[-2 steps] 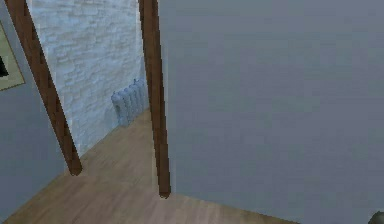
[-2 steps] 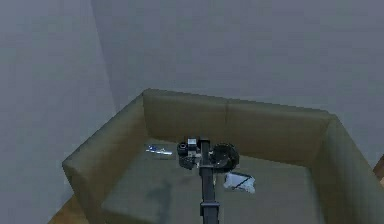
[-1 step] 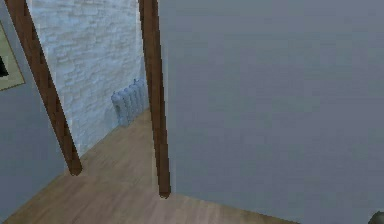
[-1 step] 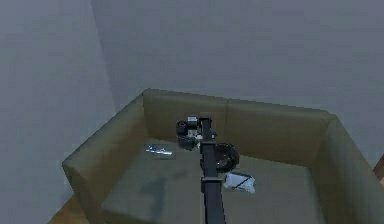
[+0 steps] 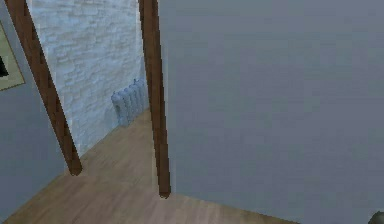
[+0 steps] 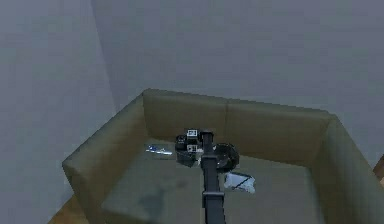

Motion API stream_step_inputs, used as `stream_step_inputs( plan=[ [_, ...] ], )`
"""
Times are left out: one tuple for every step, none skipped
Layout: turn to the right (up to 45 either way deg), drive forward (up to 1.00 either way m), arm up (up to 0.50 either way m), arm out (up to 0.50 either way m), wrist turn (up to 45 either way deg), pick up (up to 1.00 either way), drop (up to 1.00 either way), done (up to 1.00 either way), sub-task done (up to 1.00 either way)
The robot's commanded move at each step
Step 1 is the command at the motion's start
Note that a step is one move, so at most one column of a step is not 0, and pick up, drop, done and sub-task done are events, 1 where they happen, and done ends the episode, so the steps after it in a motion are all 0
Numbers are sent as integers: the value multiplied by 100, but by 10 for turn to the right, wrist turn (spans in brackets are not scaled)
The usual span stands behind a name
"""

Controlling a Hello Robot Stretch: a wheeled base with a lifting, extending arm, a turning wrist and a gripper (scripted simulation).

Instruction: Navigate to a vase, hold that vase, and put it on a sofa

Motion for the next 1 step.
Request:
stream_step_inputs(
  plan=[
    [0,0,0,0,0,0,0,100,0]
  ],
)
